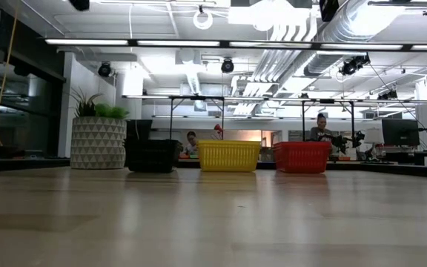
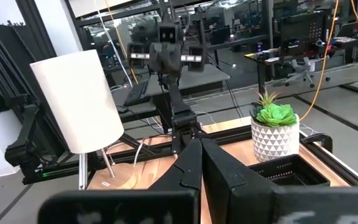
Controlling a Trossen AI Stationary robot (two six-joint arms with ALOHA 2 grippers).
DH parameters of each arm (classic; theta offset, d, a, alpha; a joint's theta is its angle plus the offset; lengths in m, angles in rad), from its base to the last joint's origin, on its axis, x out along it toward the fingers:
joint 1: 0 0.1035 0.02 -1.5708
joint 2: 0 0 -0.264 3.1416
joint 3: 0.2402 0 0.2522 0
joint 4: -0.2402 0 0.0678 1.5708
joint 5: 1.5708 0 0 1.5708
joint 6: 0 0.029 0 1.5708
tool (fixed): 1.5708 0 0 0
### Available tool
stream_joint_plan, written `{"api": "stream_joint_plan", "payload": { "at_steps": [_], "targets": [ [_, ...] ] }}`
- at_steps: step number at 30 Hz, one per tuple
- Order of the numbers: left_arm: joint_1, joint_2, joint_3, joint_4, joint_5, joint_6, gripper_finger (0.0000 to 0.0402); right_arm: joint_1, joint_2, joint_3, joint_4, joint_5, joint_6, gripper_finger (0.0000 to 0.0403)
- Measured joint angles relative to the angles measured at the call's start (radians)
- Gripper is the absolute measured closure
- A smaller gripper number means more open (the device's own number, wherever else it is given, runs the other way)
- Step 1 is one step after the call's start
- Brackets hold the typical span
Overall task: Stack baskets by color
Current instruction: Return to Home Position
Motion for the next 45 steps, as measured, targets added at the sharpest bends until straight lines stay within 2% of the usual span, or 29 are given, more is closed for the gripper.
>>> {"api": "stream_joint_plan", "payload": {
  "at_steps": [4,8,13,21,28,31,34,40,45],
  "targets": [
    [-0.024,-0.08,-0.149,0.136,-0.01,-0.082,0.0402,0.0,0.0,0.0,-0.007,0.019,-0.002,0.0403],
    [-0.045,-0.153,-0.249,0.146,-0.062,-0.121,0.0402,0.0,0.0,0.0,-0.059,0.021,-0.002,0.0403],
    [-0.072,-0.236,-0.326,0.145,-0.092,-0.133,0.0401,0.0,0.0,0.0,-0.127,0.021,0.054,0.0403],
    [-0.104,-0.382,-0.424,0.14,-0.093,-0.148,0.0402,0.0,0.0,0.0,-0.092,0.025,0.129,0.0403],
    [-0.104,-0.383,-0.5,0.179,-0.098,-0.155,0.0401,0.0,0.0,0.0,-0.089,0.056,0.193,0.0403],
    [-0.104,-0.383,-0.535,0.227,-0.071,-0.156,0.0402,0.0,0.0,0.0,-0.089,0.055,0.207,0.0403],
    [-0.104,-0.382,-0.536,0.096,-0.078,-0.144,0.0402,0.0,0.0,0.0,-0.089,0.055,0.208,0.0403],
    [-0.104,-0.382,-0.536,-0.062,-0.079,-0.076,0.0402,0.0,0.0,0.0,-0.089,0.05,0.209,0.0403],
    [-0.104,-0.37,-0.536,-0.065,-0.108,0.004,0.0401,0.0,0.0,0.0,-0.089,0.022,0.207,0.0403]
  ]
}}
